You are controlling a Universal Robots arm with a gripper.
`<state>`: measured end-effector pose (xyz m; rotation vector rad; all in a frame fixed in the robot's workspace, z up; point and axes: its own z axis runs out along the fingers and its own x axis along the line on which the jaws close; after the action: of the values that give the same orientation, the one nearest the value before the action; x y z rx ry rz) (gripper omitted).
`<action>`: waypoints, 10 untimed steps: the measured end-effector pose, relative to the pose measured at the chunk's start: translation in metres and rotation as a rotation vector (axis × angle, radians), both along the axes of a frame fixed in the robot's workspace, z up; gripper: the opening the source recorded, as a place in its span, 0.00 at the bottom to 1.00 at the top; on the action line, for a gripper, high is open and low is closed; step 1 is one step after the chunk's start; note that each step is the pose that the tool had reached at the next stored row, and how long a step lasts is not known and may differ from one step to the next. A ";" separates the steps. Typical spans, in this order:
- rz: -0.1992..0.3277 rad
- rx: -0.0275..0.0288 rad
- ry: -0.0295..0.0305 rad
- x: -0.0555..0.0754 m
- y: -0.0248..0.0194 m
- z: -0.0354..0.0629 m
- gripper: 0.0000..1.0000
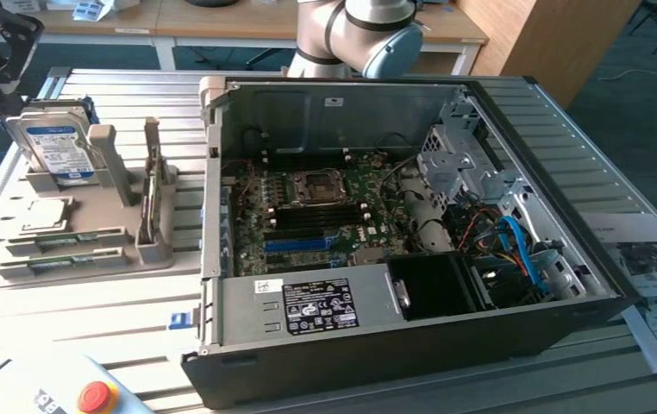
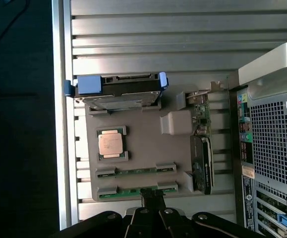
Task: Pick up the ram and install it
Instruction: 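Reach for the ram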
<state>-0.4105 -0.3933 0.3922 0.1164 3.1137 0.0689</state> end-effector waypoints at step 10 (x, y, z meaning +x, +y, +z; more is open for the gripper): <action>0.000 -0.0001 0.0002 0.000 0.0168 -0.0009 0.10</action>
<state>-0.4106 -0.3766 0.3913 0.1166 3.1138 0.0688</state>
